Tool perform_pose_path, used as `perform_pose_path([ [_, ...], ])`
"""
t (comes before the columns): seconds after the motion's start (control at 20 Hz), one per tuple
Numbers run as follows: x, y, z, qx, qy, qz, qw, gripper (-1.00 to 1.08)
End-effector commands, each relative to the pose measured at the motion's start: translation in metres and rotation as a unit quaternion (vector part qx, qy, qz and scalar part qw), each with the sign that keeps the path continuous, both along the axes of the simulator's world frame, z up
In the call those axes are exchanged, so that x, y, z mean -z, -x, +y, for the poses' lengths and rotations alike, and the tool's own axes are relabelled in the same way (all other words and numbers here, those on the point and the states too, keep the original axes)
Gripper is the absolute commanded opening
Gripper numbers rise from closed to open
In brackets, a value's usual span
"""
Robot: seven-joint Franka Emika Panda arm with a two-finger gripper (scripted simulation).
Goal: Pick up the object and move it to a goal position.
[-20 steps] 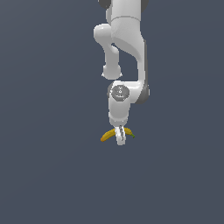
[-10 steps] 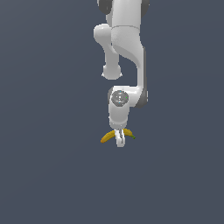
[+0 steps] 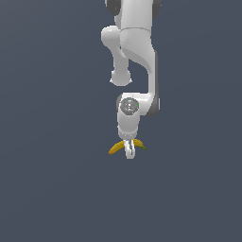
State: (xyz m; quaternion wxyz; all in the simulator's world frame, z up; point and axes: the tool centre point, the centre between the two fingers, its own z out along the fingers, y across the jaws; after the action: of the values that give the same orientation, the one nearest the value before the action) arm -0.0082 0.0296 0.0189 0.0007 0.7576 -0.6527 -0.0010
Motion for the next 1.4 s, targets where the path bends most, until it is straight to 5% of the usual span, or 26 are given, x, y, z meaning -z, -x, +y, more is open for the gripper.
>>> perform_pose_path([
  [0.0, -0.001, -0.001, 0.001, 0.0, 0.0, -0.001, 1.0, -1.0],
  [0.5, -0.037, -0.017, 0.03, 0.0, 0.0, -0.001, 1.0, -1.0],
  [1.35, -0.157, -0.077, 0.126, 0.0, 0.001, -0.001, 1.0, -1.0],
])
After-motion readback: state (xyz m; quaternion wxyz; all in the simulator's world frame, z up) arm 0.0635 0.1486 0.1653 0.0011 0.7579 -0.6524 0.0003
